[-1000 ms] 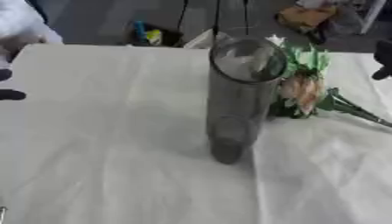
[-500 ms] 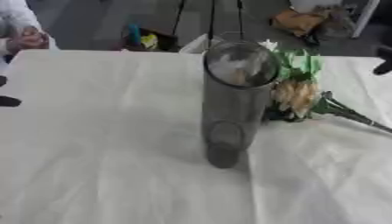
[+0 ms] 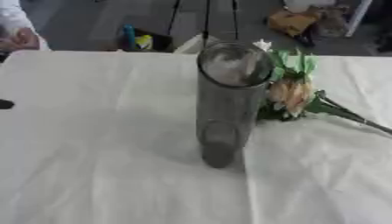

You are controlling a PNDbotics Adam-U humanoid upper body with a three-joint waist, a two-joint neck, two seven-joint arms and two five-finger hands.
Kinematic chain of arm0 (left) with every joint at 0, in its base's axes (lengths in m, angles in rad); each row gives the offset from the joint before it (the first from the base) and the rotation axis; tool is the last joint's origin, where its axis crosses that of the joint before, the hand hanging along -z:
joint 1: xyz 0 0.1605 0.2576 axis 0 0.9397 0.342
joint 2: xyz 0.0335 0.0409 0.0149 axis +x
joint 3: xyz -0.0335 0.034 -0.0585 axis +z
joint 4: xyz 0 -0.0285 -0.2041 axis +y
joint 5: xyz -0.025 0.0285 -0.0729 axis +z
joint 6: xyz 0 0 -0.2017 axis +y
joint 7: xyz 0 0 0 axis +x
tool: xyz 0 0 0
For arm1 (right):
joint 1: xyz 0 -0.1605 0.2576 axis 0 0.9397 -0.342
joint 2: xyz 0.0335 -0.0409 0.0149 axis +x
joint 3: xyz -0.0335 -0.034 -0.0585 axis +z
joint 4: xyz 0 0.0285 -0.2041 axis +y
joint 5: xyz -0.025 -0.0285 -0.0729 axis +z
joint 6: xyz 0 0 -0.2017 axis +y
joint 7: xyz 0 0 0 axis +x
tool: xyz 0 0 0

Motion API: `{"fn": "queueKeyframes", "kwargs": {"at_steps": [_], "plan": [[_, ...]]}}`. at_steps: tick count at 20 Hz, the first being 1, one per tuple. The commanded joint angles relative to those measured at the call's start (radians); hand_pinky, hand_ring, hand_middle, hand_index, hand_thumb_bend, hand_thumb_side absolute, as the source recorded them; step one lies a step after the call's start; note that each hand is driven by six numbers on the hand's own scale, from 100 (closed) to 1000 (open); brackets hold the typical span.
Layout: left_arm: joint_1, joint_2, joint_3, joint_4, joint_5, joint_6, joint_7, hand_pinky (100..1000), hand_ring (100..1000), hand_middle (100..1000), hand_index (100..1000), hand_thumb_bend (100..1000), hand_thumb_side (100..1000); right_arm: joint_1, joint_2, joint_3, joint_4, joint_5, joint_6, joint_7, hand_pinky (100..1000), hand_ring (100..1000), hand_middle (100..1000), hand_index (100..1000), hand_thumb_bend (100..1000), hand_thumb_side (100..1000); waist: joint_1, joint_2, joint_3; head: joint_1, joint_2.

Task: Arrange flowers into the vase.

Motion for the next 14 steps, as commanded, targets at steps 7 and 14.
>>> {"fn": "queueKeyframes", "kwargs": {"at_steps": [7,14], "plan": [[0.008,0.023,-0.004,-0.018,0.0,0.007,-0.01,568,720,756,931,100,1000,-0.045,-0.214,0.031,0.157,0.138,-0.048,0.13,820,902,643,910,697,925,-0.006,-0.042,0.018,-0.021,0.006],[0.012,0.023,-0.012,-0.018,0.004,0.01,-0.019,569,721,756,931,100,1000,-0.103,-0.287,0.079,0.325,0.242,-0.13,0.234,823,919,753,919,828,770,-0.009,-0.047,0.035,-0.034,0.007]]}}
